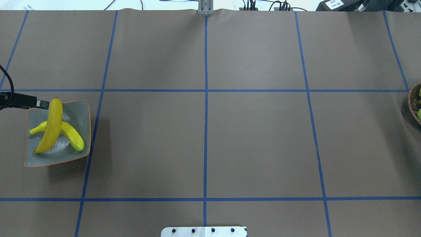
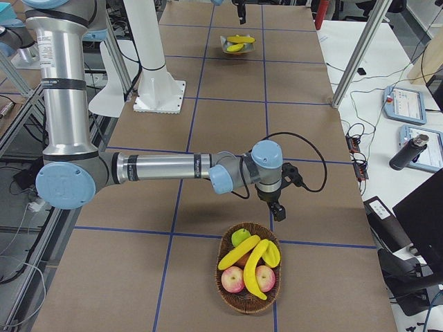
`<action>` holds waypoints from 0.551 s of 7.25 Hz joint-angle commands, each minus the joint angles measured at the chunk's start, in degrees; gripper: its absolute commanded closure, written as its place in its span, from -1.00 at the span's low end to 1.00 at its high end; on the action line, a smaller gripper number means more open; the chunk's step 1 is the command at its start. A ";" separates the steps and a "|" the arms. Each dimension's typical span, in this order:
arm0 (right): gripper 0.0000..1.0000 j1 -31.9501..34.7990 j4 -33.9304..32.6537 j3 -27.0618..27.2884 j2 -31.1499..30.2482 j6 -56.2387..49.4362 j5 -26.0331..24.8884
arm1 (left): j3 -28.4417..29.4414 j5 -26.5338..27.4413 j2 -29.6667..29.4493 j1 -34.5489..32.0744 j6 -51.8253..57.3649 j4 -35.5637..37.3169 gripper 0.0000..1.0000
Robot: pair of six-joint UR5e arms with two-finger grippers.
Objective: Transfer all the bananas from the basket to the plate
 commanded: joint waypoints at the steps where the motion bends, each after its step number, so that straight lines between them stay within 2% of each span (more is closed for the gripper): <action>1: -1.00 3.81 -0.05 -5.70 0.00 -13.01 1.00 | -0.16 0.21 -0.28 -0.03 0.05 -0.09 -1.00; 2: -1.00 3.99 0.12 -7.99 0.26 -17.67 2.57 | -0.16 0.21 -0.28 -0.03 0.05 -0.17 -1.00; 4: -1.00 4.00 0.47 -10.46 0.35 -24.98 2.50 | -0.16 0.30 -0.28 -0.03 0.05 -0.26 -1.00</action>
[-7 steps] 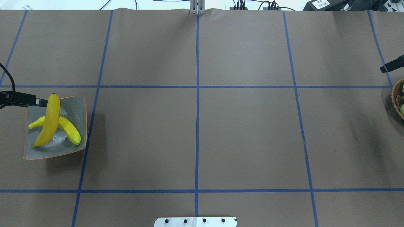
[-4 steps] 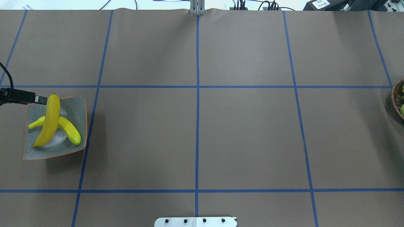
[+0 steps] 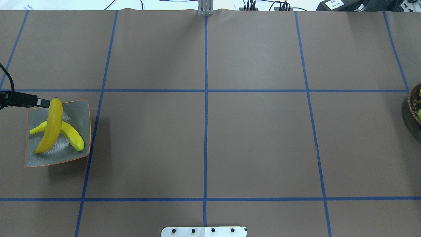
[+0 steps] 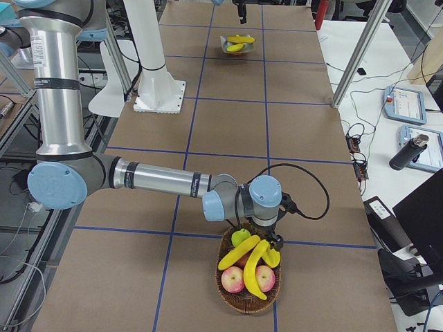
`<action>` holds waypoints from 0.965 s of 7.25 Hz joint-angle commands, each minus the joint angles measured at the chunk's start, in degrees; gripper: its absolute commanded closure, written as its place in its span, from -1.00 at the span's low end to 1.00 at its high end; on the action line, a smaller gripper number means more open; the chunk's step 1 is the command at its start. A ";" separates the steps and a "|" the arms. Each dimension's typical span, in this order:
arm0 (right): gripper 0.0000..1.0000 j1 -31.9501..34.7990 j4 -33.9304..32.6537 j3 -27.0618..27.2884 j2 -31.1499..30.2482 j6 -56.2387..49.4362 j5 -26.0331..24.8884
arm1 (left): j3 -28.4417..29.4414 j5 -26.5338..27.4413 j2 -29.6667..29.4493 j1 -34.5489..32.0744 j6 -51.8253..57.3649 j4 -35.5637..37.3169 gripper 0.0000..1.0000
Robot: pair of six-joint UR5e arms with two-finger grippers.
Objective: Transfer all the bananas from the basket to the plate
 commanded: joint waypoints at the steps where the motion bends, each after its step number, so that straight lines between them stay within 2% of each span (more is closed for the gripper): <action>1: -1.00 0.19 2.03 -4.44 0.10 -6.65 0.06 | -0.01 0.03 -0.04 0.00 0.00 -0.13 -1.00; 3: -1.00 0.19 9.41 -11.73 1.41 -6.84 -0.21 | -0.09 0.03 0.13 -0.09 0.09 -0.13 -1.00; 7: -0.98 0.28 9.44 -13.52 2.04 -6.93 -0.65 | -0.18 0.12 0.22 -0.09 0.36 -0.13 -1.00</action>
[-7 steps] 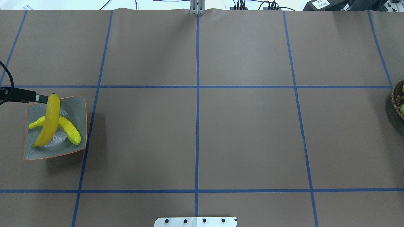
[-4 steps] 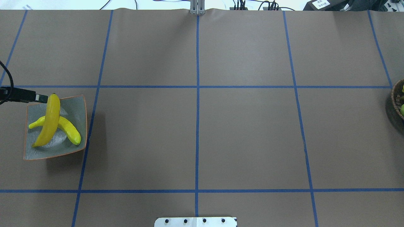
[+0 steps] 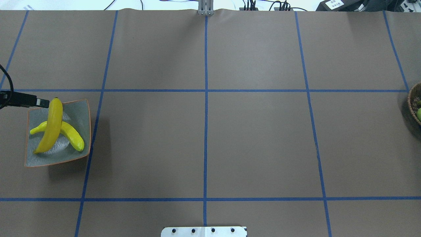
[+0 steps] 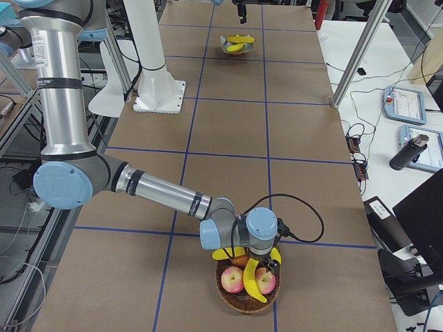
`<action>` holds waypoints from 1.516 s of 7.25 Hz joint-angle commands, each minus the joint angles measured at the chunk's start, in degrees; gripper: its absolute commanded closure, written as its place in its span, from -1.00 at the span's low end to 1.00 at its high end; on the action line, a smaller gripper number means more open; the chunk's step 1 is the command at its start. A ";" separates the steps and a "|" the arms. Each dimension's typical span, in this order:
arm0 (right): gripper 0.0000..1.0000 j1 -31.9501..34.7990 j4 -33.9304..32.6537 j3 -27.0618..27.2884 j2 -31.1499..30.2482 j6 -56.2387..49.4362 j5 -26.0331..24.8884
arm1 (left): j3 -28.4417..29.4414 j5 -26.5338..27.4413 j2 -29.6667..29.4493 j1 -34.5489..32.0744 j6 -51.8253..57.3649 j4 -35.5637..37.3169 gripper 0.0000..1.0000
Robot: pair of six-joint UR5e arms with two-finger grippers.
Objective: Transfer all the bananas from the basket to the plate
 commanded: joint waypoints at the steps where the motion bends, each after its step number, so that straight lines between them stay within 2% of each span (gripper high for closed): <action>1: -0.96 0.78 -0.51 -0.33 1.54 0.54 0.09 | -0.02 0.06 0.03 0.00 0.09 0.04 -1.00; 3: -0.89 1.05 -2.19 -0.33 2.08 0.37 0.18 | -0.02 0.15 -0.14 0.09 0.09 0.04 -1.00; 5: -0.59 1.05 -2.10 -1.47 1.55 0.28 0.09 | 0.07 0.15 -0.14 0.09 0.09 0.04 -1.00; 11: -0.60 0.88 -1.75 -0.94 0.67 0.46 0.79 | 0.07 1.56 -0.23 0.09 0.09 0.04 -1.00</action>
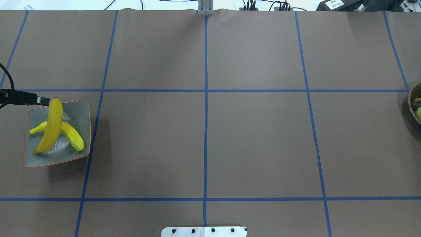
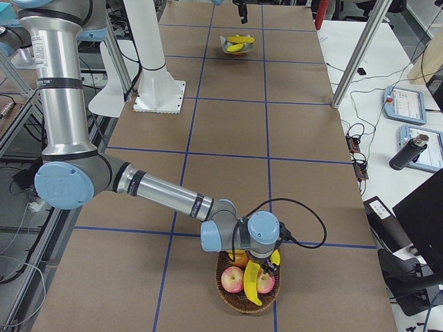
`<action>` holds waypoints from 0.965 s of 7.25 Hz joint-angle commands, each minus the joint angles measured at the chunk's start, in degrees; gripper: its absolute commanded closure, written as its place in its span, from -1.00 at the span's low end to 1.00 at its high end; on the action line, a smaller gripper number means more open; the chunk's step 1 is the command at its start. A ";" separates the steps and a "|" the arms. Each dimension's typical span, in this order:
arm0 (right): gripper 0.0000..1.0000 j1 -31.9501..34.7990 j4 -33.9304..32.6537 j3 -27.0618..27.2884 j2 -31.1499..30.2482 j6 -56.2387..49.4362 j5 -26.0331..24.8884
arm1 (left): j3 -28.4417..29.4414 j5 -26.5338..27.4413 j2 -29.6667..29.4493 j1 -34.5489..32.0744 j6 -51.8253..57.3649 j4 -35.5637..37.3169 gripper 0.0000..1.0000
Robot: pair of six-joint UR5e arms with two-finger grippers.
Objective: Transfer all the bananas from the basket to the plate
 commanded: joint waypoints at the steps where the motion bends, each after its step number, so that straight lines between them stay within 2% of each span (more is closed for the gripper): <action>1: -0.55 -0.16 0.01 -0.10 -0.20 -0.01 0.02 | 0.06 0.05 -0.07 0.09 0.00 0.00 -1.00; 4: -0.52 -0.60 0.01 -0.37 -0.64 -0.10 0.02 | 0.06 0.05 -0.07 0.00 0.00 0.00 -1.00; 5: -0.43 -0.69 0.01 -0.45 -0.73 -0.01 -0.07 | 0.06 0.05 0.02 0.00 0.00 0.00 -1.00; 6: -0.14 -0.78 0.01 -0.45 -0.73 -0.01 -0.07 | 0.06 0.05 -0.07 0.00 0.00 0.00 -1.00; 7: 0.59 -0.87 0.01 -0.28 -0.73 -0.01 -0.07 | 0.06 0.05 0.02 0.00 0.00 0.00 -1.00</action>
